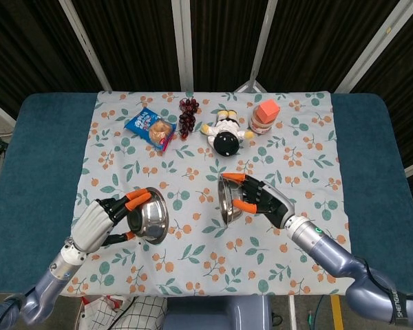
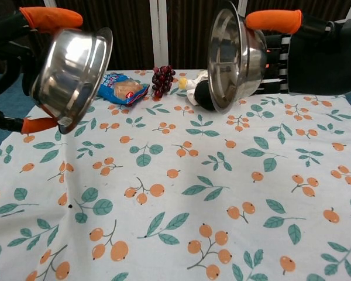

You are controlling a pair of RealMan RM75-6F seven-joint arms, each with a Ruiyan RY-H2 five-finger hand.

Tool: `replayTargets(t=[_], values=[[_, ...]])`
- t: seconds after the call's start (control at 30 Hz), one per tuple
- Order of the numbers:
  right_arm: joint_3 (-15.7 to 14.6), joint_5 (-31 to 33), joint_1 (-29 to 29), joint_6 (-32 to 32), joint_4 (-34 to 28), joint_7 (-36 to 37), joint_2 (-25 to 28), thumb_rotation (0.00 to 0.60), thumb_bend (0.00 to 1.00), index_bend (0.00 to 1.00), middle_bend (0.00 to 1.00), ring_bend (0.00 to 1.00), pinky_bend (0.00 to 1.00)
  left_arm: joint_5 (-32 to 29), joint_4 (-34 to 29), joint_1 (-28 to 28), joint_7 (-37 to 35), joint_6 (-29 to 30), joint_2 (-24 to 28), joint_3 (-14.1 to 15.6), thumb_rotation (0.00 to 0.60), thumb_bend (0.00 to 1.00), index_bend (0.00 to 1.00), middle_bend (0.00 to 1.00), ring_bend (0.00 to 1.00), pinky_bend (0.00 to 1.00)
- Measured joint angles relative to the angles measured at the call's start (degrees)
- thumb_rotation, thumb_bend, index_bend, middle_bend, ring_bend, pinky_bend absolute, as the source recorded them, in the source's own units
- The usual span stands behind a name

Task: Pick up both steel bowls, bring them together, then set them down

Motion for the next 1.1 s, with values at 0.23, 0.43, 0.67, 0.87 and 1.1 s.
replayTargets(t=[0.23,0.43,0.67,0.87,1.1], values=[[1.0,-0.04,0.66,-4.29,-3.84,2.09,1.53,0.6,0.35,0.86,0.78,0.85,1.0,1.85,-2.09,-1.74,2.34,-1.46,-1.61,0.41,0.6,0.63,0.54,0.69,0.63,0.79],[-0.26,4.05,1.96,-2.17,-6.04,-2.8,0.42,0.6,0.36,0.86,0.78,0.85,1.0,3.52,-3.57,-3.22,4.92,-2.44,-3.11,0.38,0.6,0.63,0.54,0.69,0.63,0.79],[-1.9,11.1,4.65,0.57,-9.27,-9.81,-0.87,0.6,0.36,0.86,0.78,0.85,1.0,4.41,-4.3,-4.49,7.71,-3.37,-5.17,-0.01,0.6,0.63,0.54,0.69,0.63,0.79],[-3.34,17.24,6.66,3.17,-12.3,-15.21,-1.41,0.6,0.36,0.86,0.78,0.85,1.0,5.3,-3.97,-5.17,10.92,-3.52,-6.22,-0.41,0.6,0.63,0.54,0.69,0.63,0.79],[-3.84,21.67,7.51,5.67,-13.84,-19.71,-1.55,0.6,0.36,0.86,0.78,0.85,1.0,5.95,-2.55,-5.7,12.38,-3.0,-7.2,-0.21,0.6,0.63,0.54,0.69,0.63,0.79]])
